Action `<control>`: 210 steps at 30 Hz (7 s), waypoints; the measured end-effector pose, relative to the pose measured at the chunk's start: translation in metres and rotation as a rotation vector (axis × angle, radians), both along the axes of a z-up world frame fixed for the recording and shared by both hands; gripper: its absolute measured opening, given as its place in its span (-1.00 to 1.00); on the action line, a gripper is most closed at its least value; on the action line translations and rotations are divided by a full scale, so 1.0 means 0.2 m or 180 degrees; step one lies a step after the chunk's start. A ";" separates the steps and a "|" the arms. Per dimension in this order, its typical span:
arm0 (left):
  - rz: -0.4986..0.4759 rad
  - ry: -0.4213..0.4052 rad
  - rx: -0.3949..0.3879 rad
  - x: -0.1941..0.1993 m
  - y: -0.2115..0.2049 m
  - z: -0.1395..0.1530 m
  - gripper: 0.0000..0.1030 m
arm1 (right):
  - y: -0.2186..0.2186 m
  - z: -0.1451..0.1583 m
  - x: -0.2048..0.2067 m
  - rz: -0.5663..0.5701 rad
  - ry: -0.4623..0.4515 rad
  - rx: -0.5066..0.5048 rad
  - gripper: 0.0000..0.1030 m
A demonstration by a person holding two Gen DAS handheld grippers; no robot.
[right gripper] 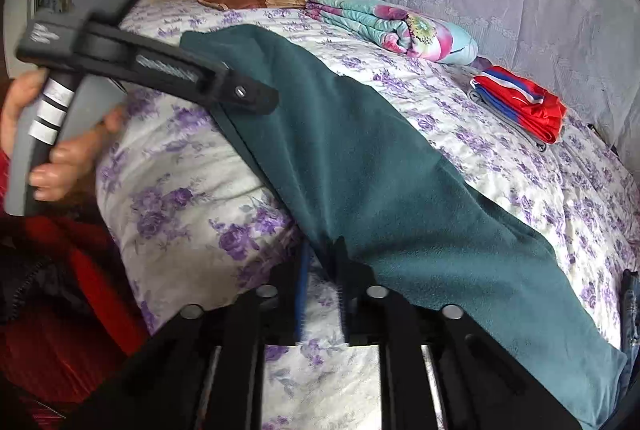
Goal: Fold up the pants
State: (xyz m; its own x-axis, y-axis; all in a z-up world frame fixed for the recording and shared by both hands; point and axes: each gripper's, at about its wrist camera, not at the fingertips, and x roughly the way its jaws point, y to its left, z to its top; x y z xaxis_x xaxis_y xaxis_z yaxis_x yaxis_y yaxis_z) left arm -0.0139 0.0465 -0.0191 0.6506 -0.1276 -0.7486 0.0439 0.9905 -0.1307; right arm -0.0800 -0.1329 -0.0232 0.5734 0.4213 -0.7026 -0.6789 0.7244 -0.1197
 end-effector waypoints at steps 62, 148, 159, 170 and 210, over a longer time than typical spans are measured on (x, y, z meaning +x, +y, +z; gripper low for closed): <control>0.0069 -0.0391 0.0749 0.03 0.00 -0.10 0.90 | 0.15 -0.09 1.37 -0.0118 0.2625 0.2904 0.74; 0.0054 -0.0457 0.0717 0.02 0.01 -0.10 0.90 | 0.23 -0.08 1.06 -0.0288 0.1694 0.1186 -0.16; 0.0056 -0.0456 0.0725 0.02 0.01 -0.10 0.90 | 0.35 -0.11 1.00 -0.0275 0.1227 0.0759 -0.69; 0.0048 -0.0453 0.0749 0.02 0.01 -0.10 0.90 | 0.31 -0.16 1.26 -0.0774 0.1194 0.0682 -0.99; -0.0233 -0.0473 0.0387 0.04 -0.22 0.16 0.90 | -1.76 -0.10 -0.06 -0.2985 0.1274 0.2932 0.39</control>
